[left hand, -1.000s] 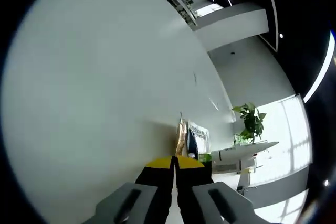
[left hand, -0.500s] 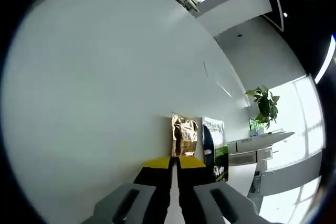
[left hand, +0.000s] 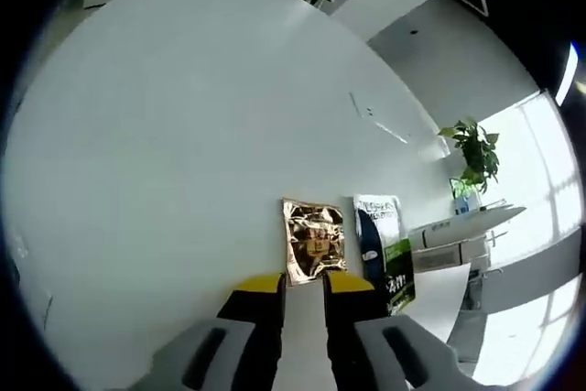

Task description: Arrange the skincare products in the storage area until every visible bottle or jar stands upright without overlapping.

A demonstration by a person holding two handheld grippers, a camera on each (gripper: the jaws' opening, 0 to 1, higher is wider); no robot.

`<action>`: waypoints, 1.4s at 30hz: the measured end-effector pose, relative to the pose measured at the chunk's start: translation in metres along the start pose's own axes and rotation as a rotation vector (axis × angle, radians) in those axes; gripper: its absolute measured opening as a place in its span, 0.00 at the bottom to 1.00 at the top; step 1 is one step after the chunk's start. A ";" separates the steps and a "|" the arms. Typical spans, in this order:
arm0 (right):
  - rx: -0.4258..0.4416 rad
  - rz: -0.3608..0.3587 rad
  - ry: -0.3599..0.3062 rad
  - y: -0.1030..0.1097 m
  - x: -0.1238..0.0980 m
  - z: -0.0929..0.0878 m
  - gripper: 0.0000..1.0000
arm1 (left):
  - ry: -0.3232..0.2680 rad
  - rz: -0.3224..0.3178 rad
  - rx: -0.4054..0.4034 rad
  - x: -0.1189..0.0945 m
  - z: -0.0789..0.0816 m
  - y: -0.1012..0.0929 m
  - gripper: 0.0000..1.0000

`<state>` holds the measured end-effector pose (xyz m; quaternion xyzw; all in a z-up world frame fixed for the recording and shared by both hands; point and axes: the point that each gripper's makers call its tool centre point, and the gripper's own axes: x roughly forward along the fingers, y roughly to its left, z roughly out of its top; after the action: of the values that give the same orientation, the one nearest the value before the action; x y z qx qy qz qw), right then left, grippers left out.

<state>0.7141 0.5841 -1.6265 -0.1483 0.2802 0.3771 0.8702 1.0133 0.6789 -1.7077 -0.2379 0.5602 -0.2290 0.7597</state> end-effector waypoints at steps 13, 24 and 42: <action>-0.020 0.007 -0.003 0.003 0.000 0.001 0.35 | -0.008 0.089 0.196 -0.048 0.018 0.019 0.50; -0.036 0.012 0.003 0.005 0.000 0.001 0.35 | 0.084 0.354 0.548 -0.112 0.034 0.103 0.70; -0.040 0.001 0.032 0.002 0.001 -0.005 0.35 | 0.331 0.513 0.729 -0.136 0.001 0.180 0.75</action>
<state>0.7119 0.5836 -1.6316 -0.1717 0.2863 0.3806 0.8624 0.9927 0.9033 -1.7176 0.2299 0.5976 -0.2504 0.7262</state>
